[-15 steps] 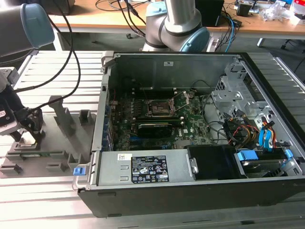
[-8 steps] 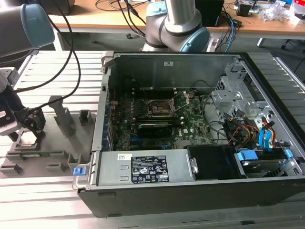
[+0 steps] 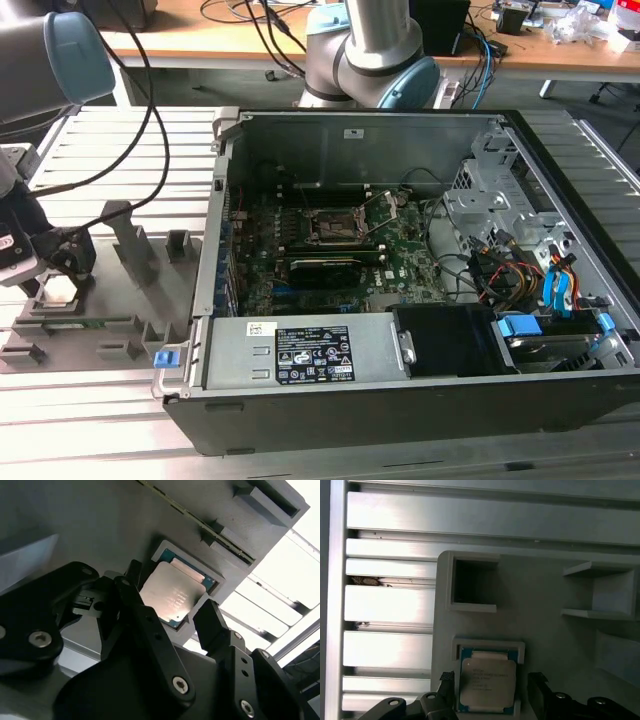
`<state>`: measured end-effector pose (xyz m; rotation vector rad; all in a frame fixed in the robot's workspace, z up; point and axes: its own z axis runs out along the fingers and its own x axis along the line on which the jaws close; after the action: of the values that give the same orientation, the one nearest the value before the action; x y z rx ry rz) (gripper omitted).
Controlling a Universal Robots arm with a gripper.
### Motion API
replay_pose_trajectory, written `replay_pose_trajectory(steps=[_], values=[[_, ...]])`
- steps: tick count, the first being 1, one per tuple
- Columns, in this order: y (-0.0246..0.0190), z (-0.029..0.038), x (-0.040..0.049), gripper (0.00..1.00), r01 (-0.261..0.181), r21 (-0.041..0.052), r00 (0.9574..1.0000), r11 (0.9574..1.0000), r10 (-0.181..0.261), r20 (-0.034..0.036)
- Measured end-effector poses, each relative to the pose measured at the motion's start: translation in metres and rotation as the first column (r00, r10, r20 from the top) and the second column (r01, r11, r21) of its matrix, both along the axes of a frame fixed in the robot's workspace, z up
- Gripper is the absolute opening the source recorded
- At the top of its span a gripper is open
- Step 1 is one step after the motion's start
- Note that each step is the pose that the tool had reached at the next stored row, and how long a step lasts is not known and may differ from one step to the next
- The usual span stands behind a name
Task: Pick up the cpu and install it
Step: 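Pick up the cpu and move it towards the insertion slot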
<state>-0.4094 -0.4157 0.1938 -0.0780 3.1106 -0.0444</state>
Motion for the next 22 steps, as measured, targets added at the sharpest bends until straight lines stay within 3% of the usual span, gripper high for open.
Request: replay_pose_trajectory(steps=[8, 9, 10, 22], values=[[0.0000, -0.0024, 0.0000, 0.68, 0.000, -0.0001, 1.0000, 1.0000, 0.000, -0.0003], [0.0000, -0.0024, -0.0001, 0.55, 0.000, -0.0003, 1.0000, 1.0000, 0.000, -0.0004], [0.0000, -0.0024, -0.0001, 0.54, 0.000, -0.0002, 1.0000, 1.0000, 0.000, -0.0004], [0.0000, -0.0030, 0.0000, 0.54, 0.000, 0.0000, 1.0000, 1.0000, 0.000, 0.0002]])
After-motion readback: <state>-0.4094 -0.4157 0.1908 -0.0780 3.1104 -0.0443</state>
